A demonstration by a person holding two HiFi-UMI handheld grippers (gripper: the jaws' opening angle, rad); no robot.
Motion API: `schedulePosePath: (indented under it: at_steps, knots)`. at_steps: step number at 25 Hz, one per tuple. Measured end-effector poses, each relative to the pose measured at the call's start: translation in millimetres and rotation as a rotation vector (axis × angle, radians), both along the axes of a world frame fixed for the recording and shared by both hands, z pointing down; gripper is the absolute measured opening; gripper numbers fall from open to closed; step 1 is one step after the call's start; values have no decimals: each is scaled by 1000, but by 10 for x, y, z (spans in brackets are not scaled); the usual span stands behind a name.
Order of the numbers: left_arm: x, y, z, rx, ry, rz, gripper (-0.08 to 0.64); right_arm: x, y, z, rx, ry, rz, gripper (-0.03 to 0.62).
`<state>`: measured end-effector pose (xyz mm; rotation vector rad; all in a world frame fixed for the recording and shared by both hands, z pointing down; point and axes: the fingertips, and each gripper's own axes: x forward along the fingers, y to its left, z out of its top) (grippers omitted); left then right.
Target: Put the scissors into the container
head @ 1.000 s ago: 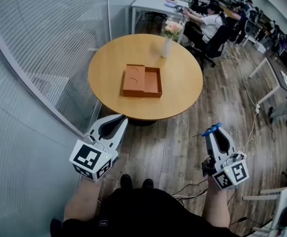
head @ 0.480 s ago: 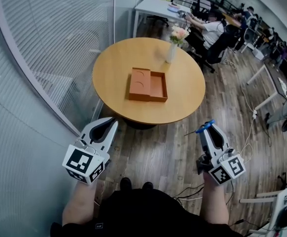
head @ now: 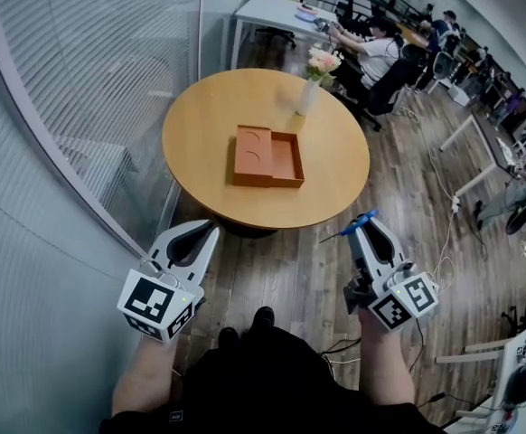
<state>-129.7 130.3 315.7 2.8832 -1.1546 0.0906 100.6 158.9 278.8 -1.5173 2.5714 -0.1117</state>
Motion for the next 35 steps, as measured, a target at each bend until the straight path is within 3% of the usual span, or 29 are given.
schedulePosePath:
  at_steps: [9, 23, 30, 35]
  knots:
    - [204, -412, 249, -38, -21, 13, 29, 221, -401, 317, -52, -30, 15, 95]
    - [830, -1716, 484, -102, -77, -1, 29, 787, -1740, 764, -146, -87, -22, 95]
    - [1232, -2141, 506, -110, -102, 5, 29, 1126, -2194, 814, -143, -128, -52, 95]
    - [1348, -2345, 468, -96, -105, -3, 29, 1147, -2452, 867, -138, -139, -90, 95]
